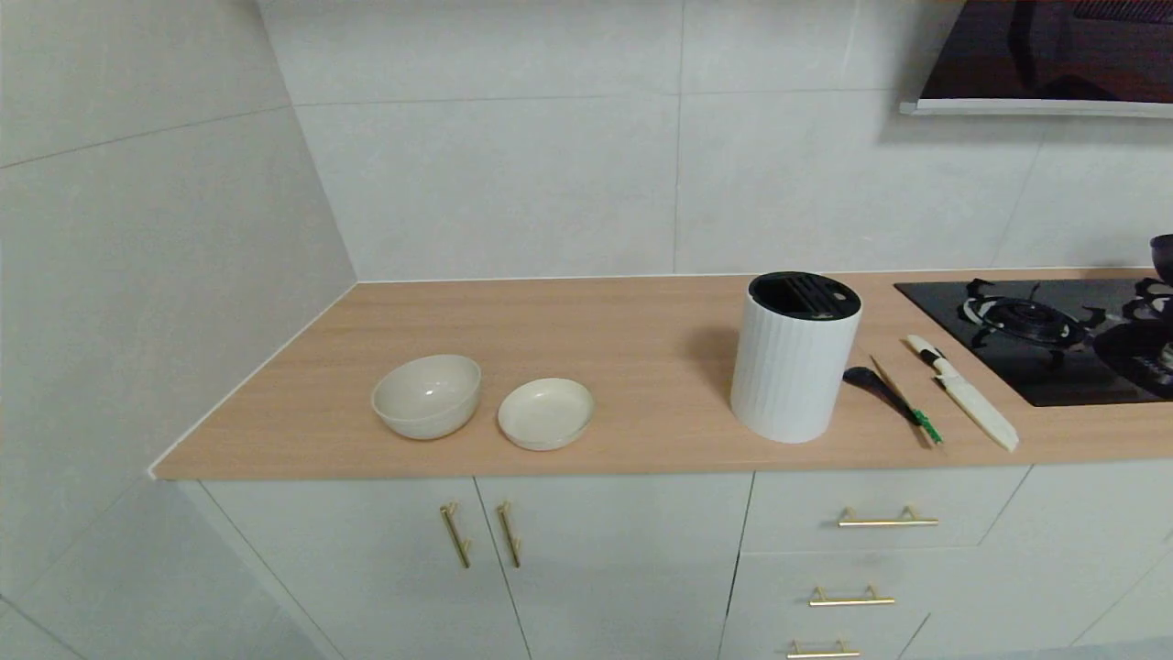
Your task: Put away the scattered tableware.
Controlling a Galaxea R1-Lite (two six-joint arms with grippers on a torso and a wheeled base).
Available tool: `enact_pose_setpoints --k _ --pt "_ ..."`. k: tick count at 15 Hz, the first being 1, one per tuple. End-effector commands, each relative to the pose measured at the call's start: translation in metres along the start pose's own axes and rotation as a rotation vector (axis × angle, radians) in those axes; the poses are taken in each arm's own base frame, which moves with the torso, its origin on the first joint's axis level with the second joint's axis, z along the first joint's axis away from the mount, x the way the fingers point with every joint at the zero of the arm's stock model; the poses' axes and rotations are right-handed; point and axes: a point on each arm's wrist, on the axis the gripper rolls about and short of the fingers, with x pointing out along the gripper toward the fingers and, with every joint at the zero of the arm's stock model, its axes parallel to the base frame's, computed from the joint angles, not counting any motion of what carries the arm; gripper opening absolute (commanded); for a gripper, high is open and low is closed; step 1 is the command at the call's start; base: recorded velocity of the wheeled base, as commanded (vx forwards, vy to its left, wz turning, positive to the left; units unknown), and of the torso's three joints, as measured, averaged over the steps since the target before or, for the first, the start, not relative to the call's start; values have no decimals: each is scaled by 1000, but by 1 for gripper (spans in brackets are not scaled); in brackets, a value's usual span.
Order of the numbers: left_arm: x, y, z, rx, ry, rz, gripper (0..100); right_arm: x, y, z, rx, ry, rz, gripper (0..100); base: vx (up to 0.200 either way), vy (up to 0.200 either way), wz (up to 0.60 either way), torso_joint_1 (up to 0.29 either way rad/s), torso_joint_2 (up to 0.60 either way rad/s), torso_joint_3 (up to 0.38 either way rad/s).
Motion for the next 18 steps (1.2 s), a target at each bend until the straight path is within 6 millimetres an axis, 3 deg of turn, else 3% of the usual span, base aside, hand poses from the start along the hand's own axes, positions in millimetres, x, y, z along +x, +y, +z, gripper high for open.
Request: enact_pose_setpoints --k 1,18 --pt "0 0 0 0 0 0 100 0 0 0 0 -1 1 100 0 200 0 2 2 -2" --pt "0 0 0 2 0 0 100 0 0 0 -1 1 2 100 0 200 0 3 3 3"
